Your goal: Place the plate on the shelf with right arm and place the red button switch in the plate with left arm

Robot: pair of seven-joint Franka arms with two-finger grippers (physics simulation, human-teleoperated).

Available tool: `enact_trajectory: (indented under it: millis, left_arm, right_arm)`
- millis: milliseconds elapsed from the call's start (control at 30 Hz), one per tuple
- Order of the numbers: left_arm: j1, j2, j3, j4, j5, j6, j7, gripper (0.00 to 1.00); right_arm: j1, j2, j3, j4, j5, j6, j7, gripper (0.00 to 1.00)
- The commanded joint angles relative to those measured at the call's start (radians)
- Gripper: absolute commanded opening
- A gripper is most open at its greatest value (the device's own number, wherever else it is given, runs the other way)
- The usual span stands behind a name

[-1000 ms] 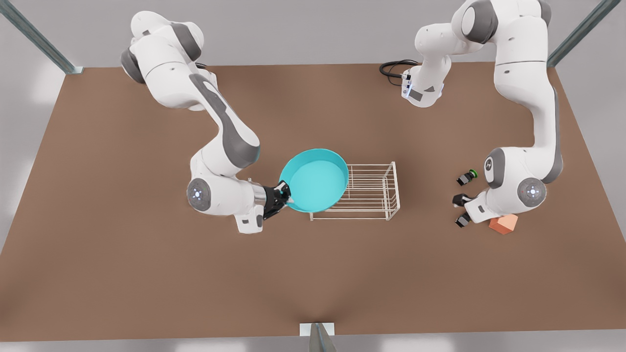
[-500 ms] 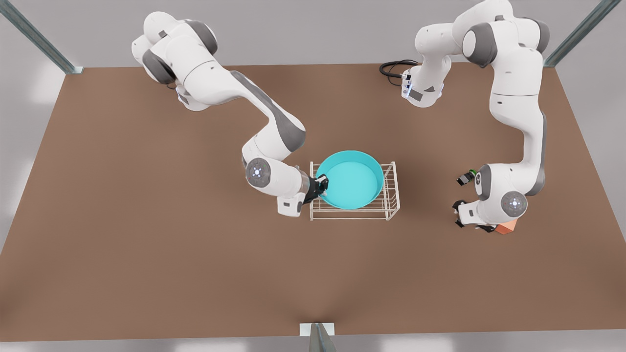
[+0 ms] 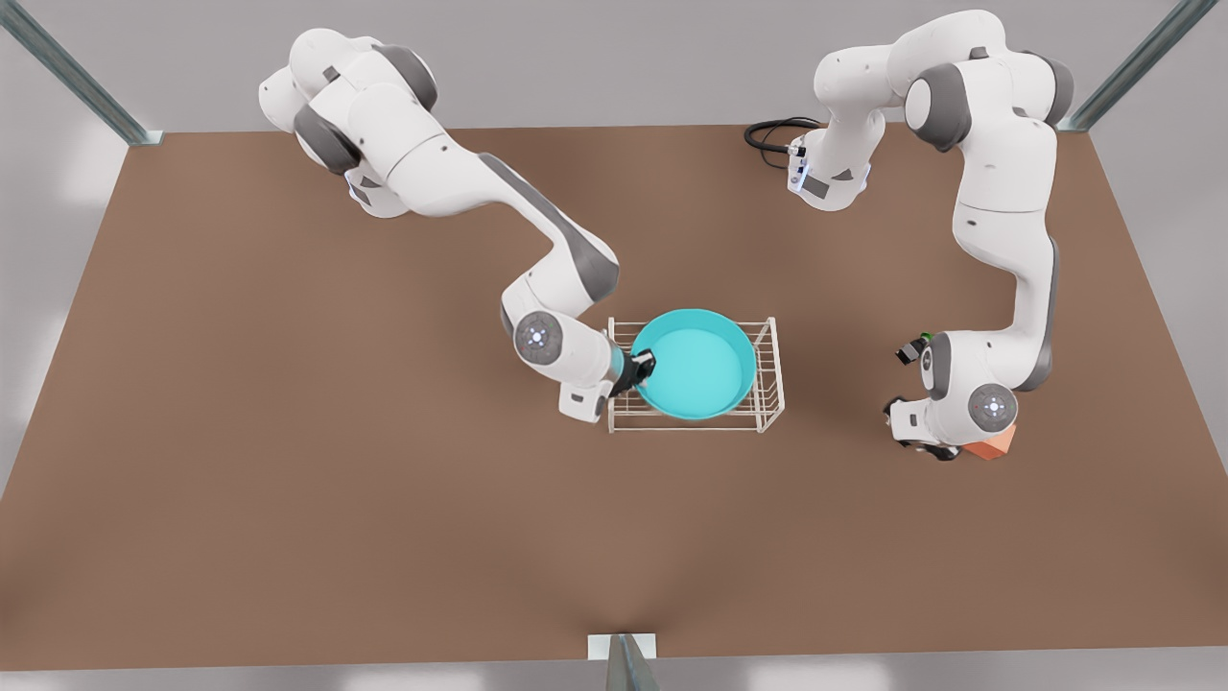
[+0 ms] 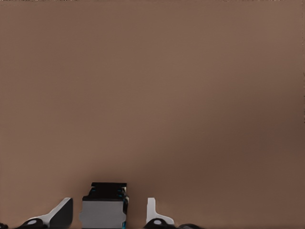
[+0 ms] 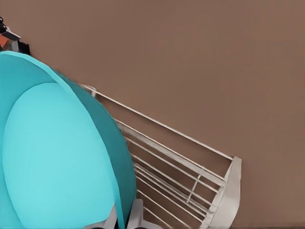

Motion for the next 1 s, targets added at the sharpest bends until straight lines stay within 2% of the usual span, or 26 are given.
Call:
enact_trajectory:
  millis: [0,67,133,267,333,367,400,467,500,567,667,733,833,967]
  left_arm:
    - [-0.001,-0.001,0.0,0.001,0.0,0.007,0.07,0.71]
    - [-0.001,-0.001,0.0,0.001,0.0,0.007,0.07,0.71]
    - [0.0,-0.001,0.0,0.001,0.0,0.006,0.072,0.71]
    - [-0.003,0.013,0.011,0.001,0.003,0.012,0.07,0.71]
    - [-0.003,0.013,0.011,0.001,0.003,0.013,0.07,0.71]
    - [-0.003,0.013,0.011,0.002,0.003,0.013,0.07,0.67]
    - [-0.003,0.013,0.011,0.002,0.003,0.013,0.07,0.62]
    - [-0.003,0.013,0.011,0.002,0.003,0.013,0.07,0.62]
    - [-0.003,0.013,0.012,0.002,0.003,0.013,0.07,0.62]
    - [-0.003,0.014,0.012,0.002,0.003,0.013,0.07,0.62]
    - [-0.006,0.014,0.012,0.002,0.003,0.013,0.07,0.62]
    - [-0.006,0.014,0.012,0.004,0.003,0.013,0.07,0.59]
    - [-0.005,0.021,0.012,0.005,0.001,0.013,0.07,0.58]
    - [-0.006,0.021,0.012,0.007,0.001,0.013,0.07,0.54]
  right_arm:
    - [0.001,-0.006,0.001,-0.013,-0.006,0.013,0.117,0.21]
    - [0.001,-0.006,0.001,-0.011,-0.005,0.013,0.119,0.21]
    - [0.001,-0.004,0.003,-0.01,-0.005,0.013,0.125,1.0]
    - [0.016,-0.006,0.0,0.012,-0.009,0.013,0.126,1.0]
    - [0.02,-0.069,0.001,0.017,-0.008,-0.002,0.126,1.0]
    - [0.026,-0.119,-0.007,0.004,-0.009,-0.027,0.135,1.0]
    - [0.024,-0.177,-0.004,0.004,-0.101,-0.091,0.223,1.0]
    - [0.01,-0.256,-0.013,0.004,-0.212,-0.249,0.254,1.0]
    - [-0.019,-0.277,-0.017,0.015,-0.31,-0.368,0.248,1.0]
    - [-0.19,-0.296,-0.017,0.02,-0.419,-0.596,0.205,1.0]
    - [-0.395,-0.271,-0.046,0.015,-0.565,-0.671,-0.157,1.0]
    - [-0.444,-0.337,-0.099,0.003,-0.562,-0.726,-0.239,1.0]
    - [-0.444,-0.48,-0.099,-0.046,-0.545,-0.782,-0.237,1.0]
    - [-0.441,-0.538,-0.097,-0.045,-0.485,-0.806,-0.237,1.0]
